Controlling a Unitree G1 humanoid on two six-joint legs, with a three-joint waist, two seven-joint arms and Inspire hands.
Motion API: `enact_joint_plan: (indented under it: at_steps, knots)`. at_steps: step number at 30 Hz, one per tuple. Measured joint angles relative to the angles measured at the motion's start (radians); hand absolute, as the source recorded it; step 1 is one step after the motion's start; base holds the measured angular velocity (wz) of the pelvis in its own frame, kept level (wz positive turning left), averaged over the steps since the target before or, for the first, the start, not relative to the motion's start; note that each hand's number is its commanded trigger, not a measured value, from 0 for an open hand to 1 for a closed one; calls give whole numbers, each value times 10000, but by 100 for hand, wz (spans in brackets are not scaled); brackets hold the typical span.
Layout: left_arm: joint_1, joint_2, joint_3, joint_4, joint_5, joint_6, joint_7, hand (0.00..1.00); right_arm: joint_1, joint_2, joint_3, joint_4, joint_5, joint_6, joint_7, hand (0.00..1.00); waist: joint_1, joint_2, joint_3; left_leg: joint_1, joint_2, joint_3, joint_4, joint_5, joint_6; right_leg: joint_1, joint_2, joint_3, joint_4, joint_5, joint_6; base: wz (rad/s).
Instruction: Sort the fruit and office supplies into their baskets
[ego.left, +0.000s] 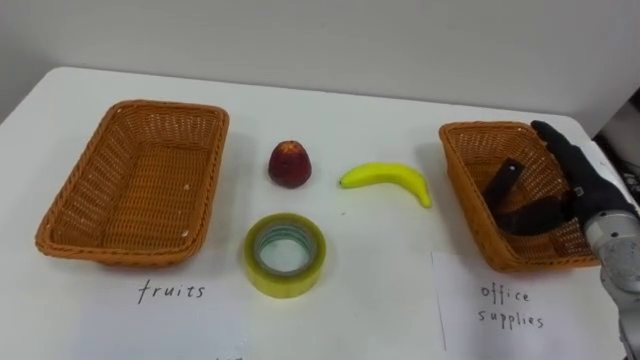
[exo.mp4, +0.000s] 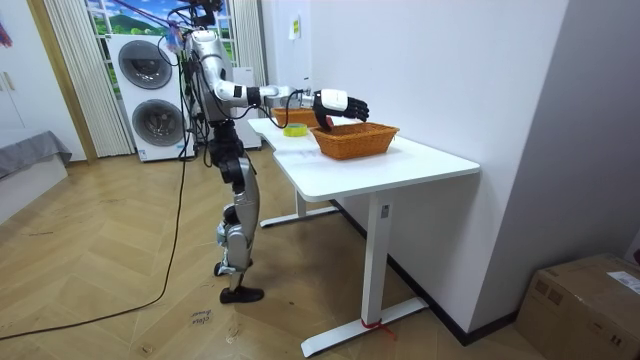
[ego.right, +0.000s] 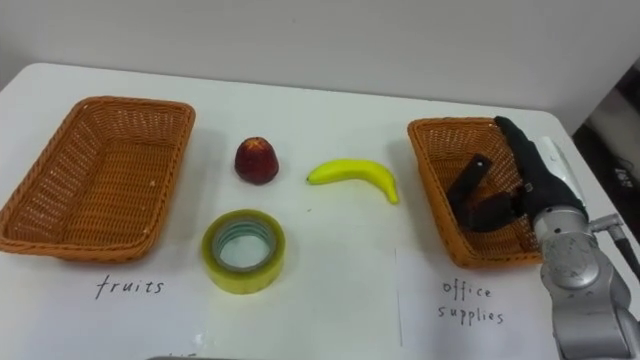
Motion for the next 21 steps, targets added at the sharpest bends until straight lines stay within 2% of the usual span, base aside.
enact_joint_plan:
  at_steps: [16, 21]
  knots:
    - [10, 4, 0, -4, -2, -6, -7, 0, -1, -4, -12, -38, 106, 0, 15, 0, -2, -38, 4, 16, -1, 13, 37, 0, -1, 84, -7, -3, -116, 0, 0, 0]
    - [2, 8, 83, -81, -8, -16, 3, 0, -1, -37, -17, -917, 267, -4, -50, 0, 4, -21, 3, 166, 1, 10, -34, 1, -3, 145, 8, 93, -117, 0, 0, -1]
